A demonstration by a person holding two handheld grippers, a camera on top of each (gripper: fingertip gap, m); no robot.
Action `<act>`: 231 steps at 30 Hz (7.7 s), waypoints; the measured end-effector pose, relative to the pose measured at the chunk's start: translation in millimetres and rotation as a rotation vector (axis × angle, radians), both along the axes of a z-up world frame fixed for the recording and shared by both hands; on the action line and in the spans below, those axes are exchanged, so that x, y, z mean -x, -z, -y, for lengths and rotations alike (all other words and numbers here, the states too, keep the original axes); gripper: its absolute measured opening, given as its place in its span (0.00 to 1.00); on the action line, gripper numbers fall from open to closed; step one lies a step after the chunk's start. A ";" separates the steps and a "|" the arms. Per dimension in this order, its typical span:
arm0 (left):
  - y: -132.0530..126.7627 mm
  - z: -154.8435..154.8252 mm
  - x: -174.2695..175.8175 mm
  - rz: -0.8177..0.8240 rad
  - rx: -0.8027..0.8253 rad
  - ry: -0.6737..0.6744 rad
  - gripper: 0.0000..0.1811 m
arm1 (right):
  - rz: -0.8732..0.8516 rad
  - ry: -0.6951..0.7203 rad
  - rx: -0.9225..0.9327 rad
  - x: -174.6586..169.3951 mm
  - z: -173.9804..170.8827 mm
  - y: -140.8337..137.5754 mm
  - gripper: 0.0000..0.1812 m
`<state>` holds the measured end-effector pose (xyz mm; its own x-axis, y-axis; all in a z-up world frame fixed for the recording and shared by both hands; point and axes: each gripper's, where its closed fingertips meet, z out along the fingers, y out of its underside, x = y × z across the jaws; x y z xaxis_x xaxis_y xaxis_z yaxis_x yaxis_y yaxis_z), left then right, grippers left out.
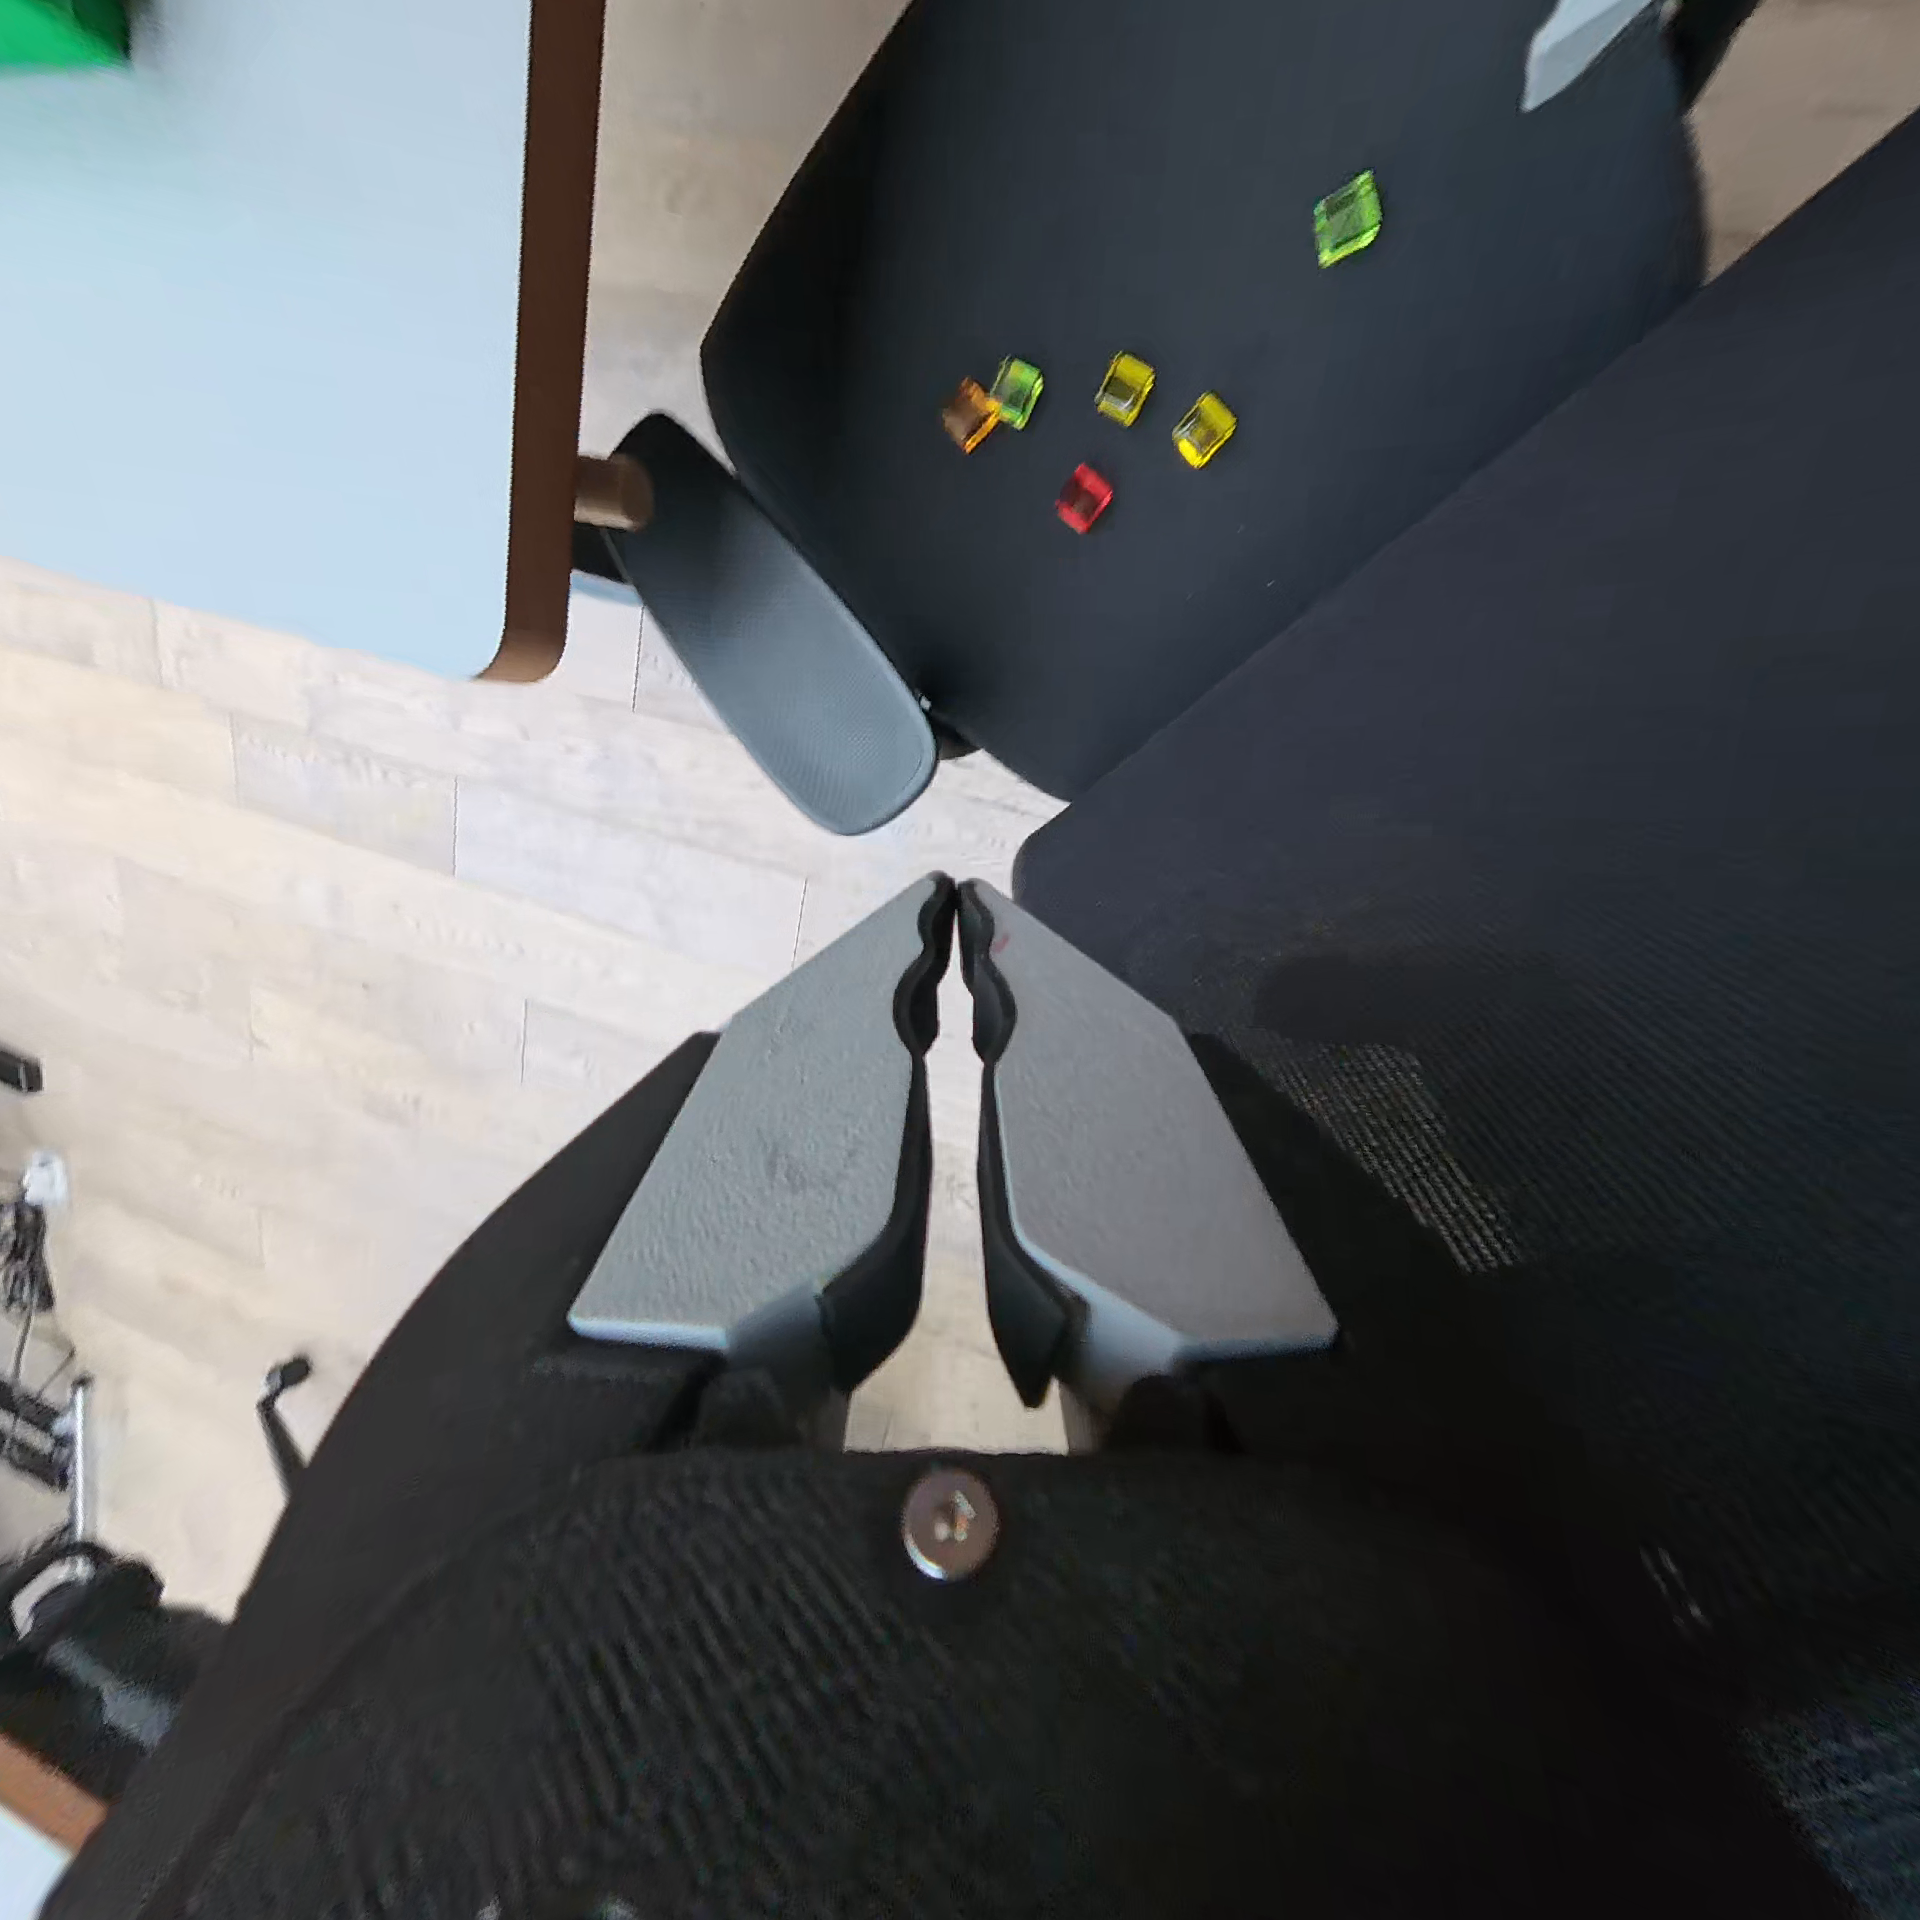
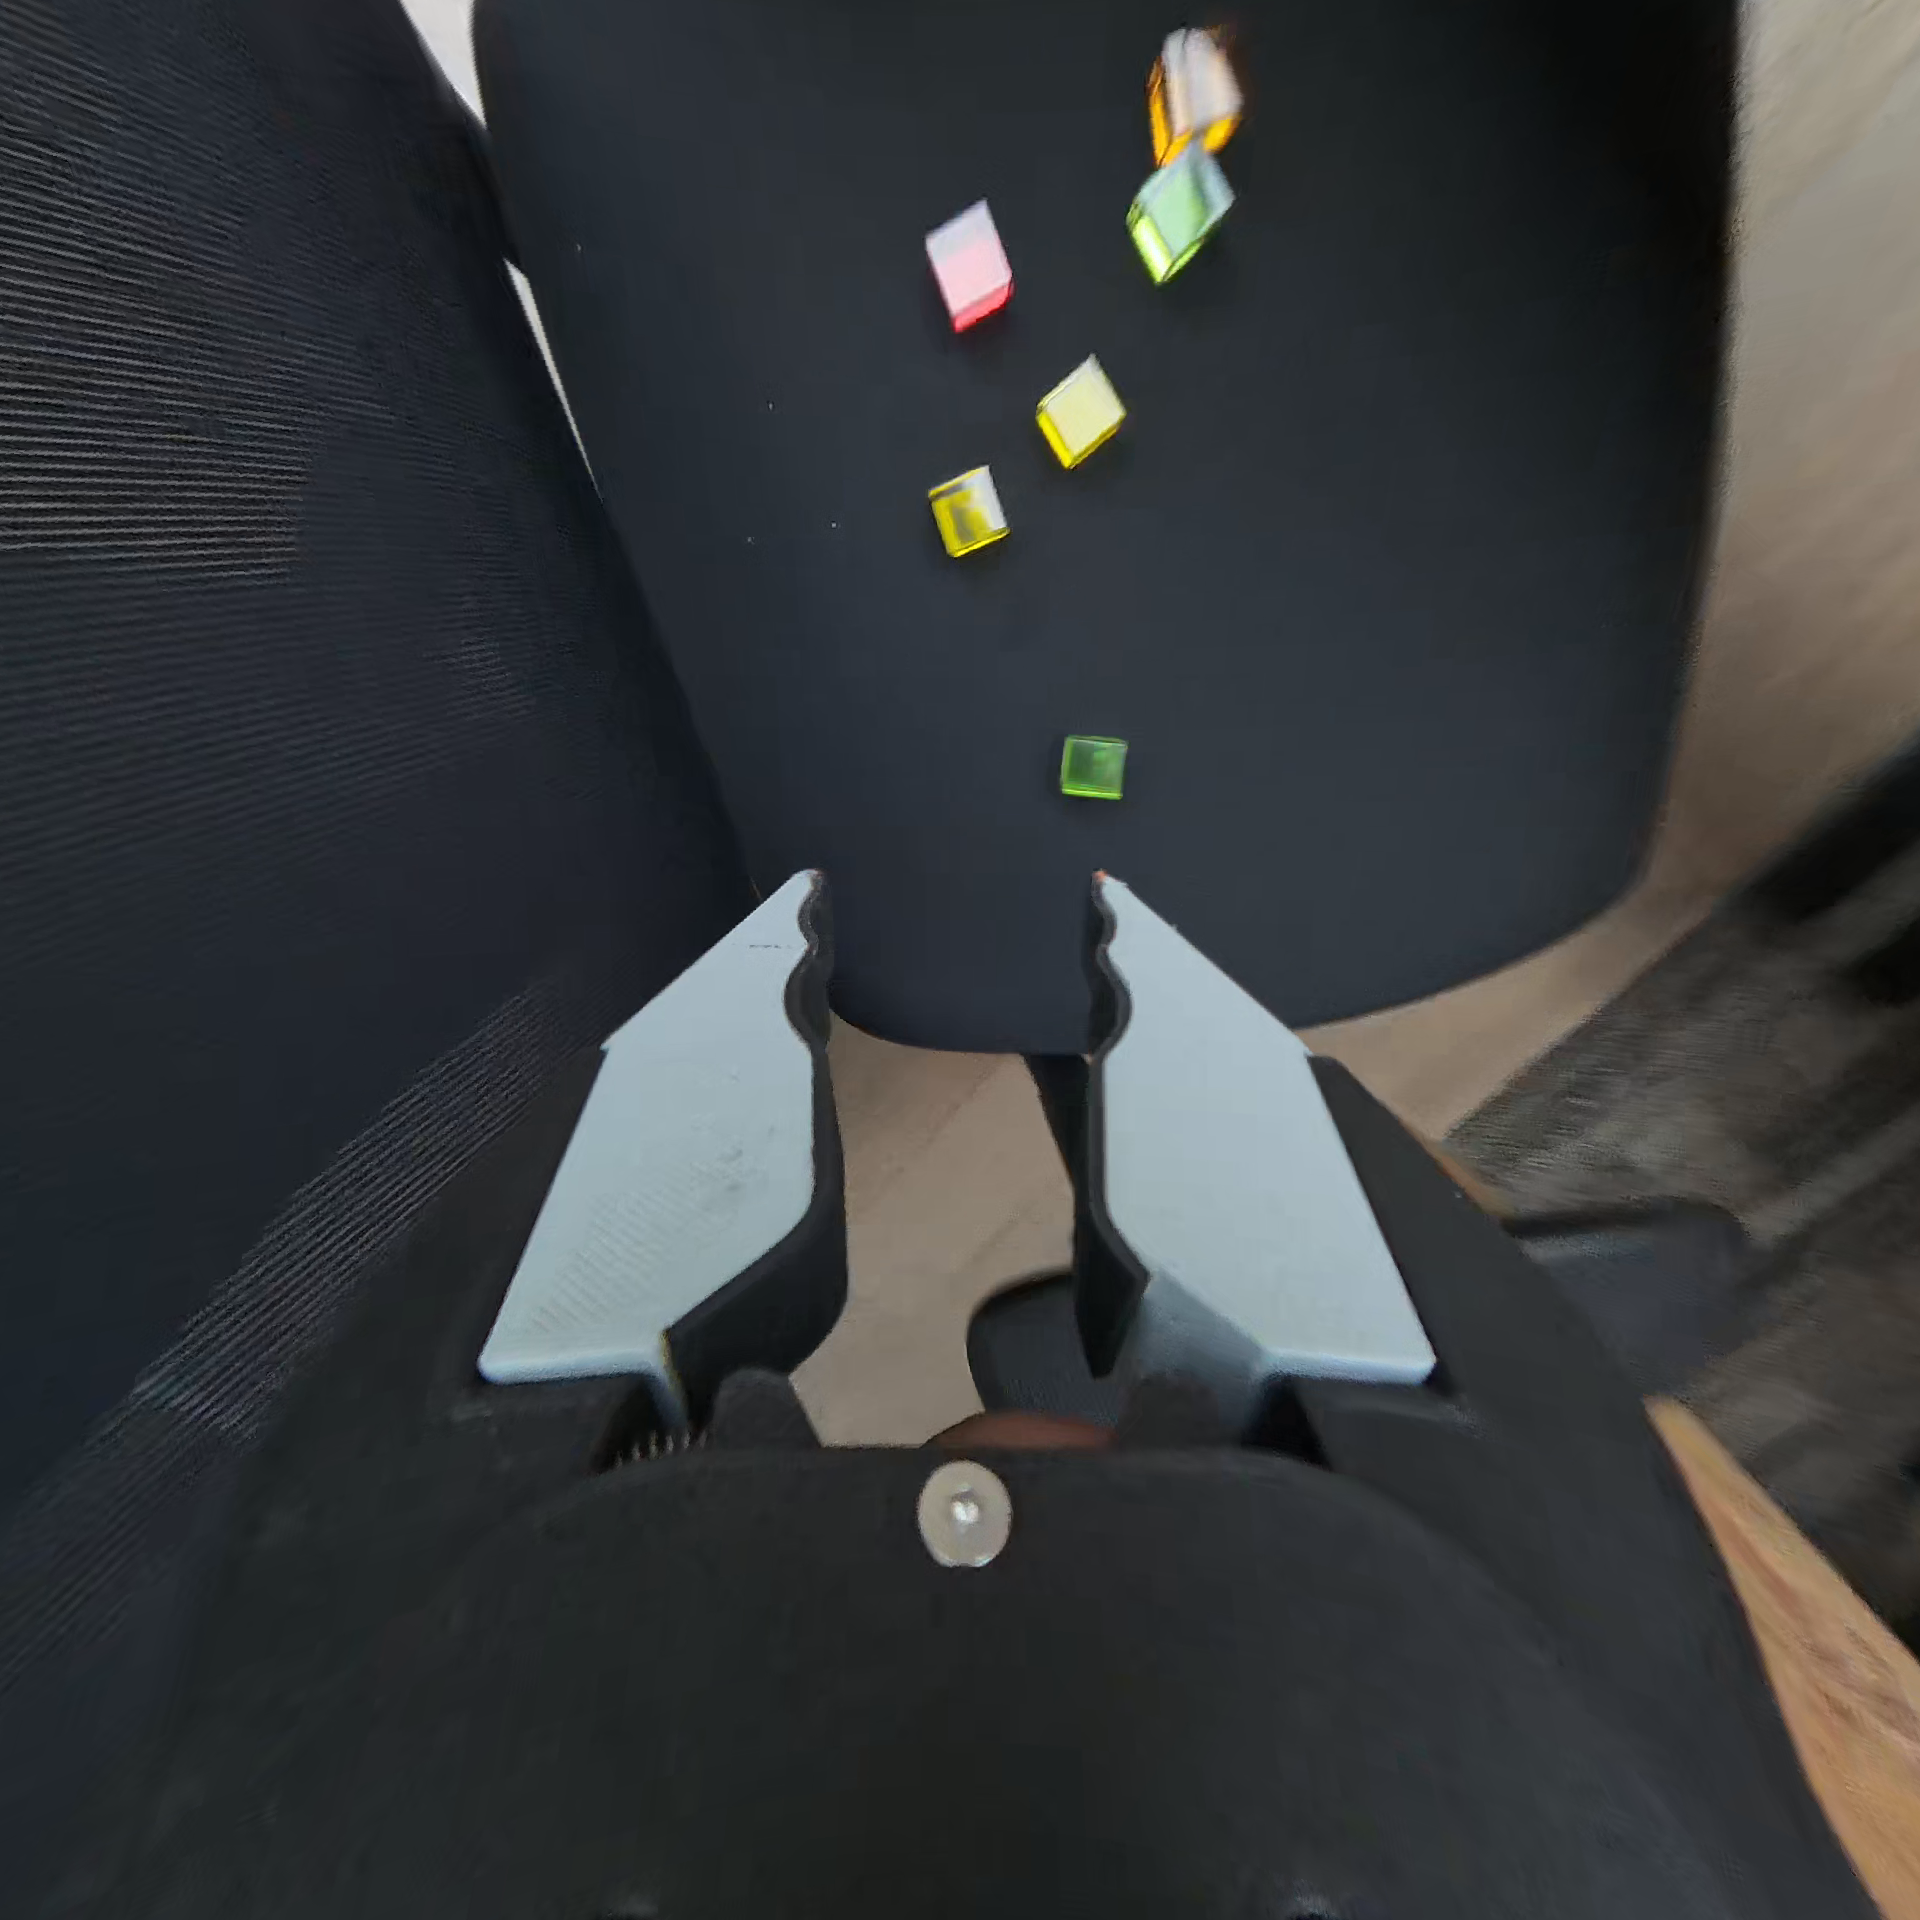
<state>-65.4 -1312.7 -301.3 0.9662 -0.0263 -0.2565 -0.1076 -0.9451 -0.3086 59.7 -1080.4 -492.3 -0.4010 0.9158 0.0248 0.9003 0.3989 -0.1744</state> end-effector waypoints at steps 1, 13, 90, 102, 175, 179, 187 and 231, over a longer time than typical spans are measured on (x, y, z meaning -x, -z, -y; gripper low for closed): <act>0.6 2.2 3.1 -0.011 0.010 -0.018 0.00 | 0.025 0.021 0.041 1.1 -2.2 22.0 0.25; 5.4 14.9 21.1 -0.065 0.083 -0.115 0.00 | -0.050 0.261 0.201 88.2 0.8 172.5 0.23; 9.7 7.8 -14.4 -0.008 0.069 -0.048 0.00 | -0.549 0.443 -0.210 109.3 -70.4 -84.8 0.19; 11.6 4.2 -20.0 0.015 0.073 -0.006 0.00 | -0.550 0.390 -0.091 108.2 -42.1 -123.8 0.36; 55.7 -151.7 13.5 0.300 -0.085 0.201 0.06 | -0.384 0.322 0.102 5.1 8.7 -207.2 0.31; 61.0 -132.2 48.6 0.348 -0.078 0.052 0.20 | -0.455 0.434 0.145 17.8 13.7 -191.0 0.29; 19.0 -157.6 32.5 0.399 -0.235 -0.056 0.19 | -0.454 0.416 0.091 28.6 14.9 -172.1 0.28; 133.9 -161.0 221.2 -0.045 -0.029 0.041 0.46 | -0.341 0.232 0.085 69.3 -12.3 -9.8 0.27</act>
